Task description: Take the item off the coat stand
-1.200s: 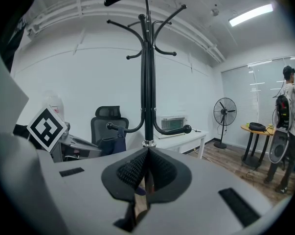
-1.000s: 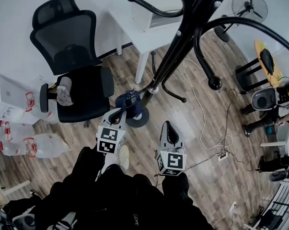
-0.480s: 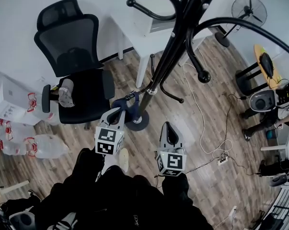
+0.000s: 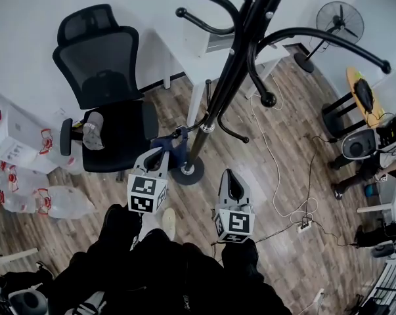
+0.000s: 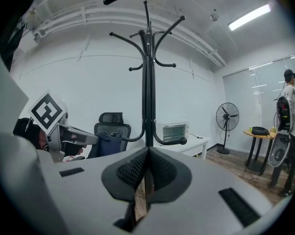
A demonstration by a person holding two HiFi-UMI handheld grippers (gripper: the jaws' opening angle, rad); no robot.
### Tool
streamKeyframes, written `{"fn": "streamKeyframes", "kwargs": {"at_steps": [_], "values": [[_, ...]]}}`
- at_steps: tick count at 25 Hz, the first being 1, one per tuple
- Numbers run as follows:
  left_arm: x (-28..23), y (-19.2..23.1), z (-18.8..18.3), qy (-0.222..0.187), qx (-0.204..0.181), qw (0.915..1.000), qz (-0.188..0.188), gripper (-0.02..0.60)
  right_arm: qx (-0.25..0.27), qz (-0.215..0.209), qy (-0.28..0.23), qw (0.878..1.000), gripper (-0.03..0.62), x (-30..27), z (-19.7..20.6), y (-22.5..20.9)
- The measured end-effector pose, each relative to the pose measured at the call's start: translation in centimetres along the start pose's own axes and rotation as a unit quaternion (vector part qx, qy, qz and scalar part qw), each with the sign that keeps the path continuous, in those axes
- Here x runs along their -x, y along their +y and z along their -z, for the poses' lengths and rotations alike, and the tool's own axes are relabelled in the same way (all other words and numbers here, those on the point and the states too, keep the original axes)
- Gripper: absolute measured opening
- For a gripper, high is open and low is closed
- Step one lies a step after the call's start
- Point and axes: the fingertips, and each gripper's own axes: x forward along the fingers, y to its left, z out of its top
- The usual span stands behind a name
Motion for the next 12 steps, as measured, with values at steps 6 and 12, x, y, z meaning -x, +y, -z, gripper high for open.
{"fn": "streamKeyframes", "kwargs": {"at_steps": [6,12], "values": [[0.9,-0.2,-0.4,-0.006,-0.001,1.0,-0.006,0.029,0.001,0.001,-0.006,1.0,0.015,0.9,-0.5,-0.1],[1.6,-0.4,-0.4,-0.005,0.002,0.9999,-0.009,0.029,0.002,0.001,-0.01,1.0,0.015,1.9,-0.7,0.0]]}}
